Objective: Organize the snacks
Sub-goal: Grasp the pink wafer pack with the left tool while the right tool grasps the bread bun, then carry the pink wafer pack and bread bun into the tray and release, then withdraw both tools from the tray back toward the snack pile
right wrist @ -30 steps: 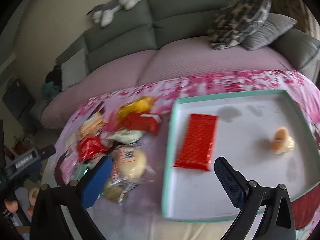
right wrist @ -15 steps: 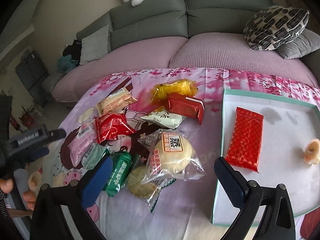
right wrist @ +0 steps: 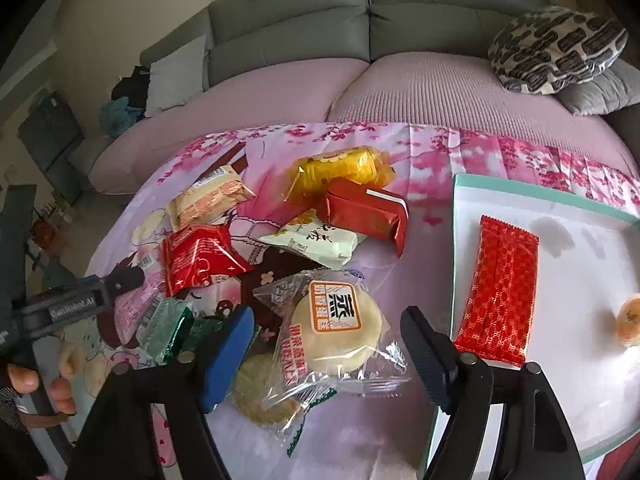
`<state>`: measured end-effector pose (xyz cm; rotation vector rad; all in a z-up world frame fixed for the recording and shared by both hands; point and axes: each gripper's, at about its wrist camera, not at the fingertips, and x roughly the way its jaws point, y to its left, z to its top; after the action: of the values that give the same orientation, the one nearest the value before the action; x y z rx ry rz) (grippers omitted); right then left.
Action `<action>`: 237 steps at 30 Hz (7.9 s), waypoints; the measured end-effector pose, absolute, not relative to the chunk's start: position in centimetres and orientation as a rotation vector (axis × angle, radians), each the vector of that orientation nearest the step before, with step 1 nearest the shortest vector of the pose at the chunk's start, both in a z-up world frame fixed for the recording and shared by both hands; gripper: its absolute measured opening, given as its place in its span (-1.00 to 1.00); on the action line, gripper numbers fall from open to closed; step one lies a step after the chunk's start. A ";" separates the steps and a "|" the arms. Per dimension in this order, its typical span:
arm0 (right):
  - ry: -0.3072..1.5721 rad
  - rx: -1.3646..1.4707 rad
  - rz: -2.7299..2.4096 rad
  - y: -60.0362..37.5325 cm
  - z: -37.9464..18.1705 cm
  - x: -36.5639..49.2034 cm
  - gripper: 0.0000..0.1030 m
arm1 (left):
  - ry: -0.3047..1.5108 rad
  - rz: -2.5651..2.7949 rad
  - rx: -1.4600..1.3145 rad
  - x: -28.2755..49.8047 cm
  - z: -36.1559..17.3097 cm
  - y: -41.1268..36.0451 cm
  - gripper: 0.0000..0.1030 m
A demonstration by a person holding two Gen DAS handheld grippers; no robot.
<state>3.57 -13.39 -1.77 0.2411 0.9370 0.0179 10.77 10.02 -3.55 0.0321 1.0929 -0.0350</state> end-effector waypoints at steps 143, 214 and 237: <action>0.783 0.413 -0.513 -34.0 0.4 -2.4 0.12 | 1.102 -0.548 0.068 8.5 -0.2 -21.1 -0.05; 0.888 0.298 -0.182 -20.6 2.0 -1.8 1.00 | 0.923 -0.052 -0.174 5.3 3.6 5.0 0.90; 1.018 0.151 0.020 -11.0 -1.8 0.3 0.69 | 1.122 0.007 -0.224 6.8 -2.2 8.8 0.90</action>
<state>0.31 -11.01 -1.83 0.1513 1.0179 0.0196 6.85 8.76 -2.16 -0.2244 1.1218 0.0069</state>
